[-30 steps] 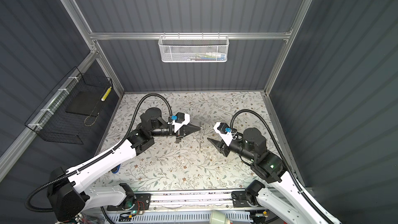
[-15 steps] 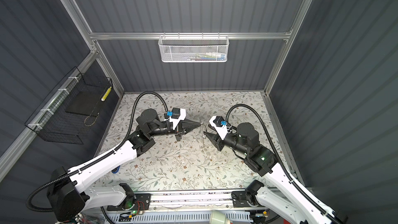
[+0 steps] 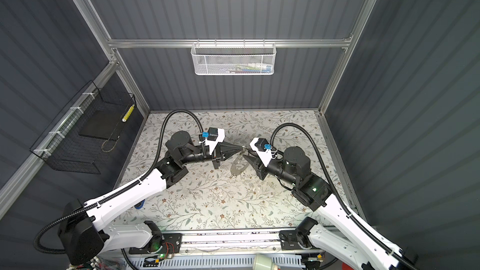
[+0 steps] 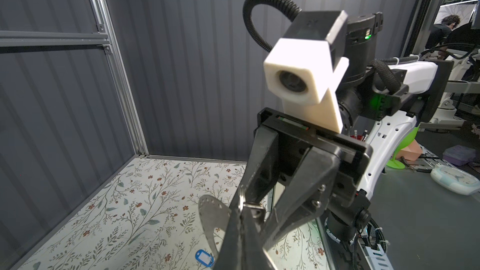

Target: Put the keys on the keyring

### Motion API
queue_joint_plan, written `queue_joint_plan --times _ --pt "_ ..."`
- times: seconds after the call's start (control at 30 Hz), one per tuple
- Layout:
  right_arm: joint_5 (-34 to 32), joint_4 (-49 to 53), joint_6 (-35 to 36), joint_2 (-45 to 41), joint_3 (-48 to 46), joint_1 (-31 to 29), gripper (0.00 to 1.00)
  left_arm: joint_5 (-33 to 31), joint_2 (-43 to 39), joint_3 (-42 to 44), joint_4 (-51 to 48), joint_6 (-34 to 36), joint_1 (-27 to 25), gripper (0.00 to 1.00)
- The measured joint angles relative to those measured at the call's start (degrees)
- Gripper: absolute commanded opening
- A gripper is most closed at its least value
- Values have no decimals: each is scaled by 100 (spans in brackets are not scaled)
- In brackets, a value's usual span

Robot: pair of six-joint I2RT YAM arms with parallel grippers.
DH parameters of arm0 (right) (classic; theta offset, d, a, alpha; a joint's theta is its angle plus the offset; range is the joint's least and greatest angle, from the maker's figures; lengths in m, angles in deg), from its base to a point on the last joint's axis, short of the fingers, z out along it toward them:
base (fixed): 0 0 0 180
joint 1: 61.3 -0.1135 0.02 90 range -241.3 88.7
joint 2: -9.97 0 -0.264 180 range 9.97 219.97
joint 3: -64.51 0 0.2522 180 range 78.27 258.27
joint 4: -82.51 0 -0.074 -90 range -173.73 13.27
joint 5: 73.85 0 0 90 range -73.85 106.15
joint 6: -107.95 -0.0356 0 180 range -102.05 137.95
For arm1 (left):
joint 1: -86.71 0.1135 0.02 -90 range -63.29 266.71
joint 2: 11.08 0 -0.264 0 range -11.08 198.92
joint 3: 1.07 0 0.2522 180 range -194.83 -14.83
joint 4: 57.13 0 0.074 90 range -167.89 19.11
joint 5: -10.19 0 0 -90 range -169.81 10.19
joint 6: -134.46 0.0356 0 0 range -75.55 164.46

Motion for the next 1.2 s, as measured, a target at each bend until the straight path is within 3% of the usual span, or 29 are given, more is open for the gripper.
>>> queue_joint_plan --times 0.13,0.27,0.8,1.2 --pt "-184 -48 24 -111 0 -2 7 -28 76 -15 -9 -46 0 0" --pt "-297 -74 72 -146 0 -20 0 -72 87 -42 4 -138 0 0" --pt "-695 -284 245 -92 0 -127 0 -205 306 -129 479 -756 0 0" --pt "-968 -186 573 -39 -44 -341 28 -243 437 -127 1073 -1126 -52 0"
